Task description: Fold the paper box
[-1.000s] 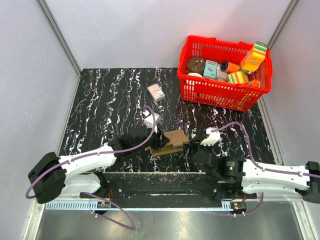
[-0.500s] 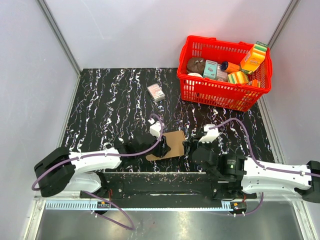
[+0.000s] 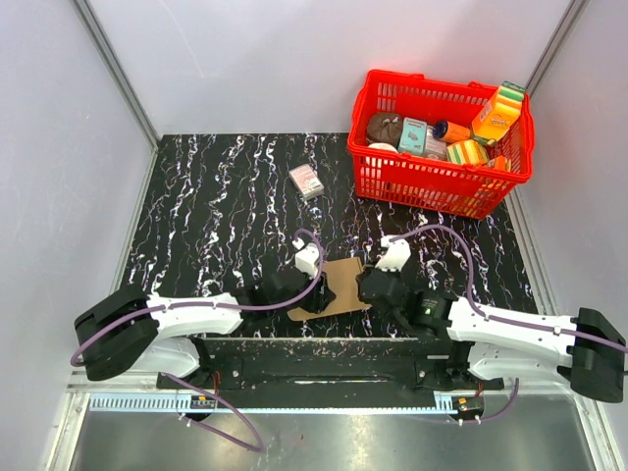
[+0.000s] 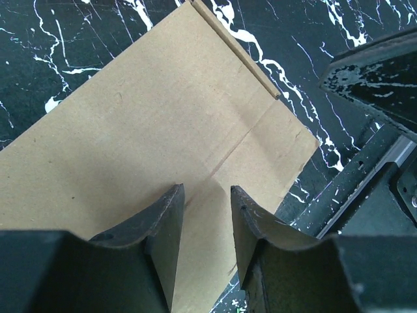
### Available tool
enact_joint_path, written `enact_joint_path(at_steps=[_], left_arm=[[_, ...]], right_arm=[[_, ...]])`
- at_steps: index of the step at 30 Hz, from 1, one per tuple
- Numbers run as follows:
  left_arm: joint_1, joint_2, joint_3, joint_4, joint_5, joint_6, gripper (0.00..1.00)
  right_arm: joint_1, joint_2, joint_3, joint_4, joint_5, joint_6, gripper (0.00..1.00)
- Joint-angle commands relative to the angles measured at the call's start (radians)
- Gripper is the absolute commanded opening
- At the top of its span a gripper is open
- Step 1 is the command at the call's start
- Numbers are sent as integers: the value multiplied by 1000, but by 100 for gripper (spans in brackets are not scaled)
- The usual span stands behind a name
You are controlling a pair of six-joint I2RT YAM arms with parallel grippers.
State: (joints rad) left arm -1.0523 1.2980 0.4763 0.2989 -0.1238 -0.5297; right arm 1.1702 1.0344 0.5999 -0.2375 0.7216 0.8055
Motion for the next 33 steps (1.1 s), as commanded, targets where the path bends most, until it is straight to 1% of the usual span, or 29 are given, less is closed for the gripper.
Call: enact_joint_path(at_steps=[1,2,5,9,10,11,13,14,16,17,20,22,23,26,27,29,30,33], left_arm=[[-6,15,-22,48,-36,-15,39],[-6,15,-25,48,-36,-12,39],[-6,0,-27,40,-40,-12,39],[-8,-68,-7,10,-45,0,40],[-8,-106,-2,-10,-48,8,44],[-8,-124,4,-23,-50,11,45],[-8,-193,18,-58,-59,23,48],[-9,-216,21,-70,-65,25,49],[-9,-290,19,-105,-83,28,50],[-9,-313,10,-119,-94,28,51],[-8,-397,-25,-188,-143,7,52],[-8,-445,-50,-245,-194,-44,52],[-8,-460,-80,-262,-212,-68,52],[-6,-528,-149,-294,-298,-170,53],[-6,-545,-157,-335,-354,-224,53],[-3,-572,-157,-403,-420,-283,51],[3,-577,-154,-478,-472,-333,45],[50,-545,-122,-602,-511,-394,38]], right_arm=[[-64,4,-15,90,-120,-34,19],[-93,15,-21,98,-163,-40,18],[-110,42,-26,115,-208,-61,17],[-115,75,-22,121,-229,-83,19],[-119,76,-22,121,-232,-83,22],[-121,73,-25,121,-232,-86,25],[-132,67,-29,121,-232,-89,35],[-135,55,-35,118,-234,-91,43],[-156,41,-45,107,-232,-94,45],[-164,26,-48,104,-237,-95,49],[-198,13,-45,78,-252,-124,52],[-230,27,-29,52,-287,-153,55],[-239,35,-25,41,-301,-164,61],[-264,53,-17,43,-329,-181,69],[-271,55,-18,47,-329,-184,71],[-302,55,-25,67,-315,-186,71],[-320,56,-25,73,-312,-186,69],[-389,67,-15,73,-300,-187,62]])
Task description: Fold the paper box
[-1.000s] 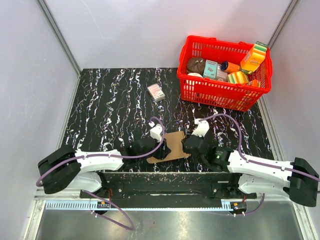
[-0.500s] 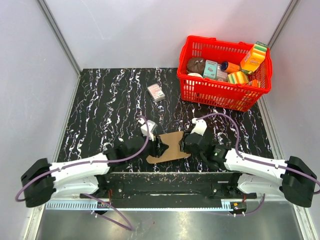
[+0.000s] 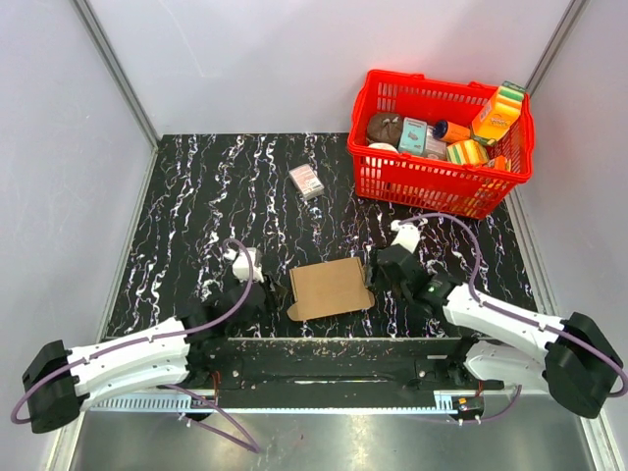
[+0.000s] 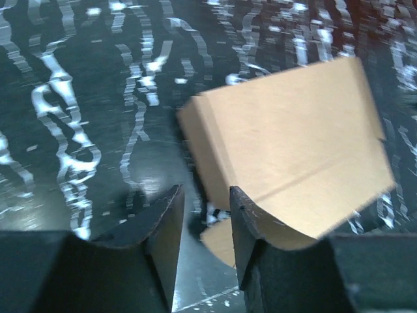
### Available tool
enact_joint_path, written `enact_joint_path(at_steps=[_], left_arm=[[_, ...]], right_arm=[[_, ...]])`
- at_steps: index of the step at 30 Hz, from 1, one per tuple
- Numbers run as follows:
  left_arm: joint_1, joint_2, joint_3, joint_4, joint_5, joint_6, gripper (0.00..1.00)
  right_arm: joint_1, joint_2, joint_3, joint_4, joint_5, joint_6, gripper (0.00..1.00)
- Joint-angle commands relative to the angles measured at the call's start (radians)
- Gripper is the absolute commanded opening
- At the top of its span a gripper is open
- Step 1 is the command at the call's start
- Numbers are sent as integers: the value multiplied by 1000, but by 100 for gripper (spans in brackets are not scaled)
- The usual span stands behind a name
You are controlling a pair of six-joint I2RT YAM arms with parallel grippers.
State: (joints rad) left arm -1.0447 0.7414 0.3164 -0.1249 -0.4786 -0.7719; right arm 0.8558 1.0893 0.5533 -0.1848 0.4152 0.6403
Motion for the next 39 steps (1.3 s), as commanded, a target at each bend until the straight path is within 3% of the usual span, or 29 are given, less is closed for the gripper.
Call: enact_joint_path(at_steps=[1,3,10,15,24,39], left_arm=[[72,24,52,-197,-157,-159,33],[106,50,56,-205,-146,-155,27],[190,217,98,-50,-23,-26,6],[190,381,154,33,47,36,1],[190,484,177,152,107,112,1],[190,625,242,242,178,198,1]], right_arm=[[-92,32,45,15,-4,-27,53],[-127,90,81,-4,-32,-43,38],[-143,262,154,11,-148,-94,10],[-141,262,129,65,-222,-125,8],[-143,271,106,117,-389,-154,8],[-143,132,22,41,-336,-90,6]])
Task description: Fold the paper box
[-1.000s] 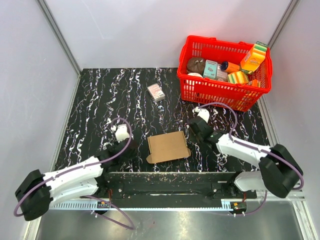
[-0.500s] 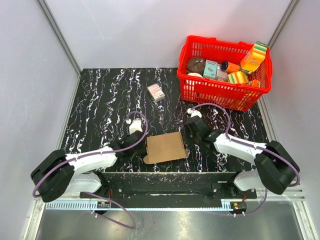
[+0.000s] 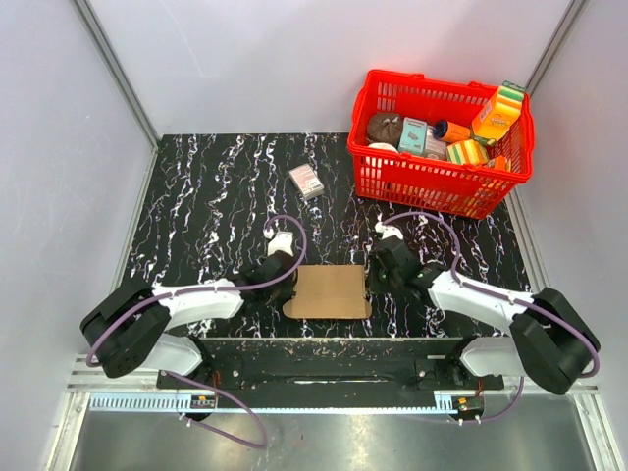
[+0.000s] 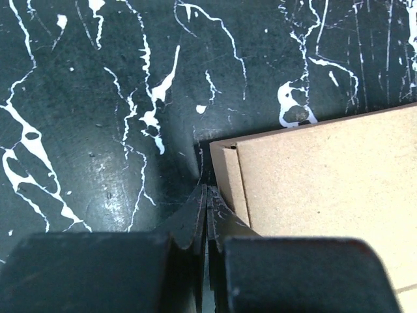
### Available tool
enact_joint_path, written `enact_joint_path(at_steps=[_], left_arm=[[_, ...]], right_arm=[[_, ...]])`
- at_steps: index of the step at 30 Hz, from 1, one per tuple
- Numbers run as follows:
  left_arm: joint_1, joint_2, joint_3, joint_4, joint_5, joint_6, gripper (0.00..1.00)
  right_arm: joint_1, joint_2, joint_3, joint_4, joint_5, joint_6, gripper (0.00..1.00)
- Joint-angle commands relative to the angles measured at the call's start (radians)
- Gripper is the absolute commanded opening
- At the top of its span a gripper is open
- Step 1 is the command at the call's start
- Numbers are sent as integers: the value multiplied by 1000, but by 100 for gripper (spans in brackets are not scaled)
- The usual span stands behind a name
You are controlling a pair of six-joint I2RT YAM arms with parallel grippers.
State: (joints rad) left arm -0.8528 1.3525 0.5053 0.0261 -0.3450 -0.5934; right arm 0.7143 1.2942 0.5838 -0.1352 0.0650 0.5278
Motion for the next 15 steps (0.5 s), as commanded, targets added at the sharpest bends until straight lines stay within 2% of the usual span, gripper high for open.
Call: enact_joint_path(at_steps=[1,4,5,6,8,9,11,14,15], left_arm=[[-2,10,53,78,37,20,1],[-2,-30,58,13,-14,21,8],[-3,-47,59,-15,-37,18,18],[0,-67,58,-35,-58,15,22],[0,-147,46,-112,-101,4,37],[0,-177,38,-126,-104,0,39],[0,-278,-6,-140,-80,-12,46],[-5,-412,-109,-66,38,-28,53],[-11,-444,-137,-14,90,-32,57]], right_arm=[[1,-84,-10,-18,30,21,6],[1,-127,-1,-76,111,11,6],[1,-157,-2,-92,133,8,14],[1,-176,-6,-96,140,6,22],[1,-225,-13,-112,148,14,37],[-1,-240,-13,-121,147,14,47],[-1,-271,-10,-136,103,17,53],[1,-286,-19,-124,-11,34,62],[1,-285,-24,-116,-33,43,68]])
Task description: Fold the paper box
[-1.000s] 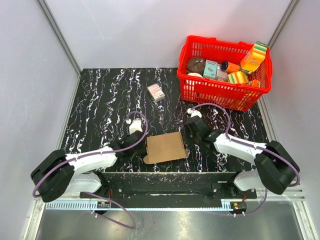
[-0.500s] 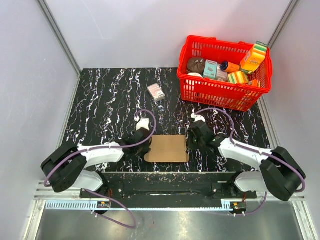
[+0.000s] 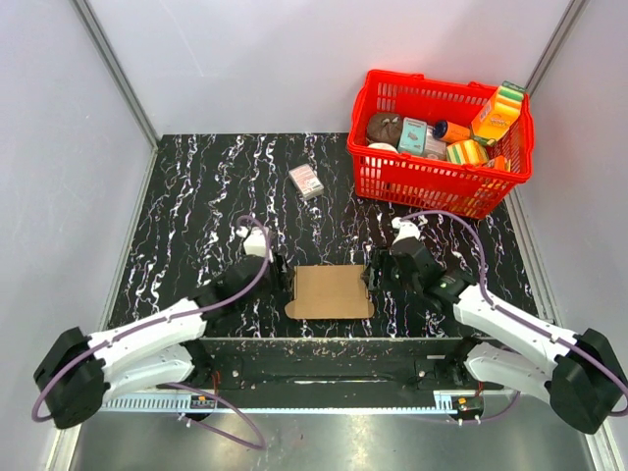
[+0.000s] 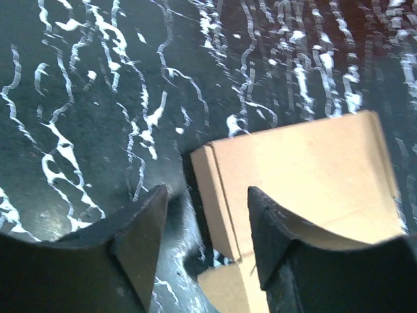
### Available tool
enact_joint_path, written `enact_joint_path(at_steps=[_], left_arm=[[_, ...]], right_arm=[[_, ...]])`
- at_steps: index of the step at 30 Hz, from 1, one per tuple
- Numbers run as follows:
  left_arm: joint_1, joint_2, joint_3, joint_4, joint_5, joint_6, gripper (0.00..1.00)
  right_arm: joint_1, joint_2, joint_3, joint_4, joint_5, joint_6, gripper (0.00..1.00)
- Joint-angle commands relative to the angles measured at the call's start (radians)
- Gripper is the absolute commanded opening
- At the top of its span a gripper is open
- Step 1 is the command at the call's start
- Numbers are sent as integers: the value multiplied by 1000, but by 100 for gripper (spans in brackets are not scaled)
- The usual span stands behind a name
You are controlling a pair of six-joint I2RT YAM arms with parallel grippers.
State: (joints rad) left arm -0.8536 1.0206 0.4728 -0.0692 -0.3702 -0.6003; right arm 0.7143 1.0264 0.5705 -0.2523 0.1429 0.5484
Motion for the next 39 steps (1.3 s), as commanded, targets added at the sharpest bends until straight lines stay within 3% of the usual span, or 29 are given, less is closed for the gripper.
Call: enact_joint_path(at_steps=[1,4,8,16,25,28,31,34,39], left_arm=[[-16,-167,-129,109,128,-32,59],[-65,-252,-180,138,103,-36,66],[-108,-290,-201,134,67,-36,68],[-108,-316,-160,77,22,-13,71],[-107,-387,-184,72,19,-10,76],[-107,-383,-189,88,91,5,76],[-136,-349,-194,147,166,7,84],[-235,-309,-180,118,68,-3,88],[-274,-295,-201,98,17,-73,91]], right_arm=[[4,-11,-21,11,-123,45,71],[40,9,-30,4,-70,80,75],[137,29,-11,-44,145,125,81],[136,-49,62,-211,435,119,99],[67,-143,-55,-62,286,142,100],[63,-117,-31,-58,168,122,100],[66,-111,-37,-48,74,152,100],[122,-150,-75,-51,108,217,97],[244,-155,-106,-67,155,310,95]])
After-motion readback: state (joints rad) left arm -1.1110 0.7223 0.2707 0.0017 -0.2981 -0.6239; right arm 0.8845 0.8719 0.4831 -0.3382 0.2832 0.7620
